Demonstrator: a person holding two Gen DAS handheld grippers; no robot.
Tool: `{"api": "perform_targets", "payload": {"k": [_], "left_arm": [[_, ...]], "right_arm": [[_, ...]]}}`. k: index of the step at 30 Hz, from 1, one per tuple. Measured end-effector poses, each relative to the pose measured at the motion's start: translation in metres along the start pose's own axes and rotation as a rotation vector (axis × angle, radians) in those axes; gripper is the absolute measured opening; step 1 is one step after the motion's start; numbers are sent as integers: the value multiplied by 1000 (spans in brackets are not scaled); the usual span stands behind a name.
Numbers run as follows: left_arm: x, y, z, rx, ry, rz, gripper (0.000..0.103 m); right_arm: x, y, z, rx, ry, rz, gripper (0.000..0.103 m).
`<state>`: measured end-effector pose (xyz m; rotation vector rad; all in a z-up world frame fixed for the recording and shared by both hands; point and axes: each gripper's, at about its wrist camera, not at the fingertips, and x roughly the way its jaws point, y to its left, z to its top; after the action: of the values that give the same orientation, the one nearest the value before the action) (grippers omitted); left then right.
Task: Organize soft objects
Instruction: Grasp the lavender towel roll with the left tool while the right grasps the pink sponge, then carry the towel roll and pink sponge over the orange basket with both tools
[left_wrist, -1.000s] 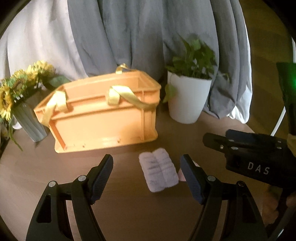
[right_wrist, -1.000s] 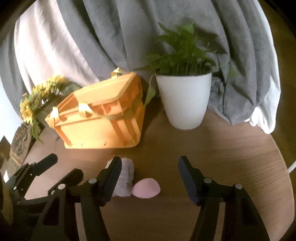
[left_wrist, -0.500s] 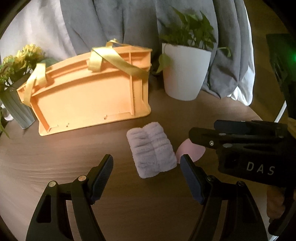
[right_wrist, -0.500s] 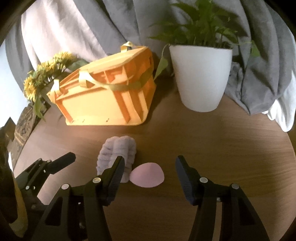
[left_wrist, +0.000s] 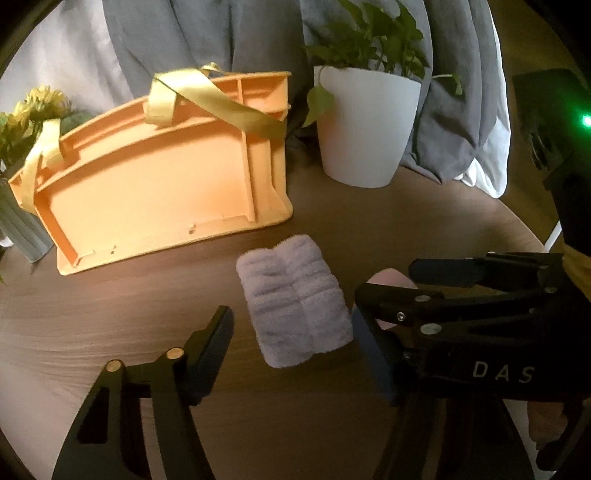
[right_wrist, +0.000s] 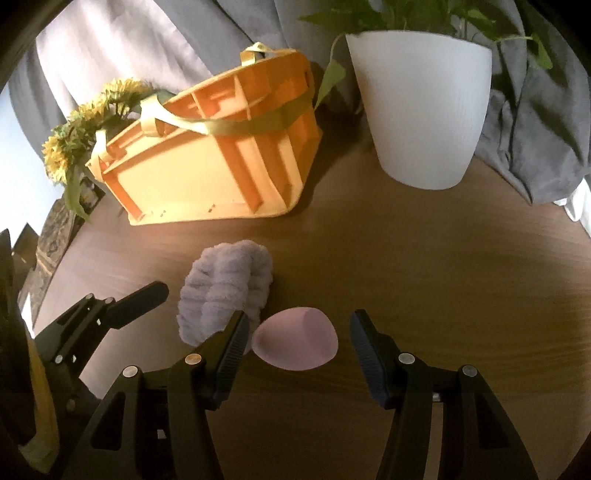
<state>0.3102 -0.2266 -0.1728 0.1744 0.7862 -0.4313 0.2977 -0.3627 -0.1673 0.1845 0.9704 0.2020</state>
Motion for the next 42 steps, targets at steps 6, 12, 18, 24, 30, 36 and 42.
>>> {"api": "perform_targets", "payload": {"k": [6,12,18,24,30,36,42], "left_arm": [[6,2,-2,-13,29,-26,51],[5,9,-4,-25,33,-17,47],[0,13,-4,-48,32,-21,43],[-13,16,-1,-53,-3,-22,39],[-32,22,6,-70,-54,-20,37],[-55,32,13,-87,-119,-16,36],[-82,41,18,-96,-179,-15,36]], "right_arm": [[10,-4,-3,31,34,26,58],[14,-1,-5,36,35,25,58],[13,5,-7,31,19,19,46],[0,2,-5,66,-14,-13,45],[-20,8,-3,72,-63,-46,45],[-41,17,1,87,-121,-60,45],[-59,36,8,75,-177,-67,45]]}}
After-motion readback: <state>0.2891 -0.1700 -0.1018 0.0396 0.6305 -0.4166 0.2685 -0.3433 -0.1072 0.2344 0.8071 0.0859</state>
